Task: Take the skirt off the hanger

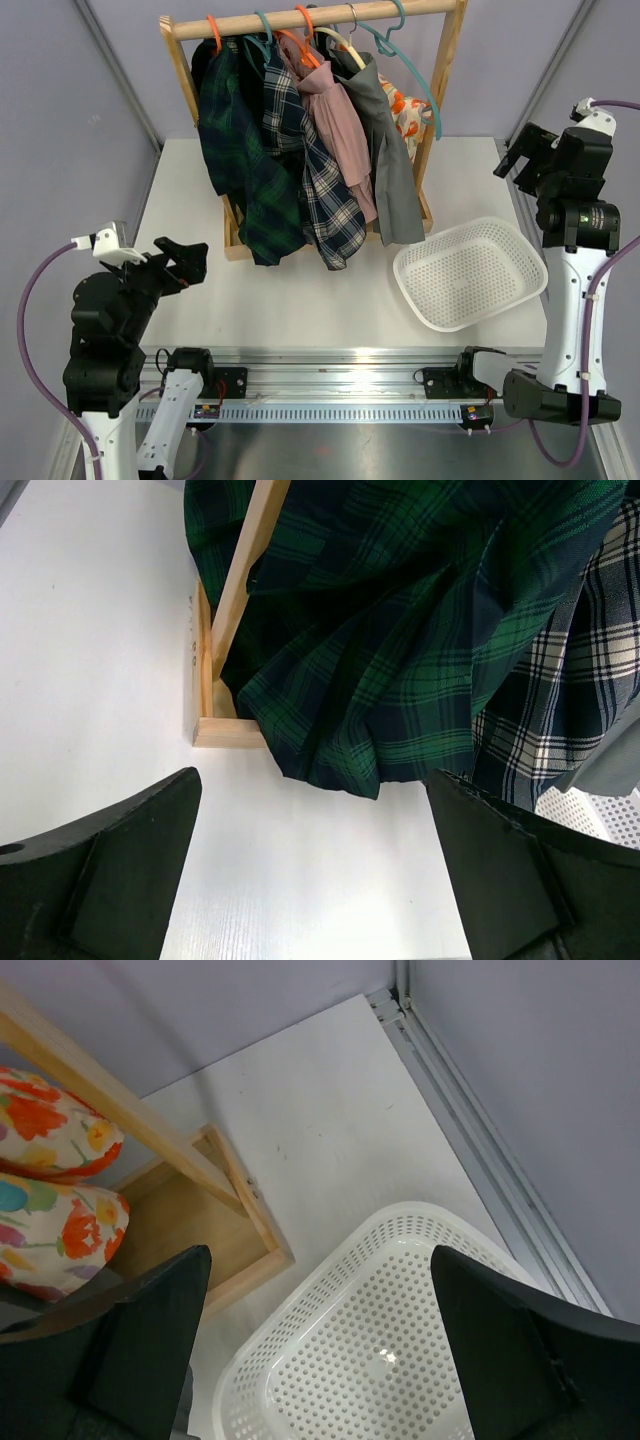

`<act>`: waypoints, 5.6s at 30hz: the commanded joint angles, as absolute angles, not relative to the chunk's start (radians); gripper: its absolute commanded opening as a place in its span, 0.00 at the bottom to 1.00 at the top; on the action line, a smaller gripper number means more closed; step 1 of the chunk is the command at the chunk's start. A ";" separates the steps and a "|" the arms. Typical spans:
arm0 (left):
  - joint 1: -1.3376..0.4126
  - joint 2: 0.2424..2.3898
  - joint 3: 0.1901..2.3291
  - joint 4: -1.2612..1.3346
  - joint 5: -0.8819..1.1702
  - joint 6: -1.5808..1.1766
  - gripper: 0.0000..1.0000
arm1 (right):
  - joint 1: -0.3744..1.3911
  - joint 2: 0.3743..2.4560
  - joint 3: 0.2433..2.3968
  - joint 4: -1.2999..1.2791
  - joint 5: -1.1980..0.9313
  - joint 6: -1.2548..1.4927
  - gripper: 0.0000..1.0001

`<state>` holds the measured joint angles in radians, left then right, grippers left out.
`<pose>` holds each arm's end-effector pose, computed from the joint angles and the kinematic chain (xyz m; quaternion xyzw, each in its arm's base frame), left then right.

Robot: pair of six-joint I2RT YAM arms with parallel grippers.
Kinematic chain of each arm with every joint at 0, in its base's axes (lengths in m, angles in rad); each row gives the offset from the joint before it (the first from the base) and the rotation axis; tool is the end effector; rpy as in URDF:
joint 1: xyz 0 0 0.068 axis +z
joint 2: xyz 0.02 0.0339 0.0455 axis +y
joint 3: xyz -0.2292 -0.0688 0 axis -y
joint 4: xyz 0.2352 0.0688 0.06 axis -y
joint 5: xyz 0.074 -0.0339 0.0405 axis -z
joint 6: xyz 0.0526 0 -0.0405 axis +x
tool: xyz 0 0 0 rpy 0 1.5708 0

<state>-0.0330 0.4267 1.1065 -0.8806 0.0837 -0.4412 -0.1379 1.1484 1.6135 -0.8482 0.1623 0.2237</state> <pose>0.0802 -0.0070 0.3777 -0.1309 0.7630 -0.1800 0.6068 0.2228 -0.0395 0.4346 0.1932 0.8044 -0.0432 0.5601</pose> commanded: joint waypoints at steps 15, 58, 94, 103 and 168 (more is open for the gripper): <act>-0.028 0.466 1.177 -0.845 0.156 -0.431 0.99 | -0.137 1.460 2.208 -1.160 -0.867 -0.280 0.99; -0.028 0.440 1.095 -0.726 0.301 -0.426 0.99 | 0.041 1.798 2.567 -0.594 -0.652 0.025 0.00; -0.028 0.466 0.940 -0.160 0.874 -0.113 0.99 | -0.078 0.752 1.497 -1.310 -0.526 -0.670 0.00; -0.069 0.535 0.931 -0.026 0.979 -0.182 0.98 | -0.077 0.632 1.488 -1.632 -0.609 -0.917 0.00; -0.833 1.011 1.166 -0.637 0.457 0.512 0.23 | 0.293 1.055 1.401 -1.353 -1.170 -1.043 0.00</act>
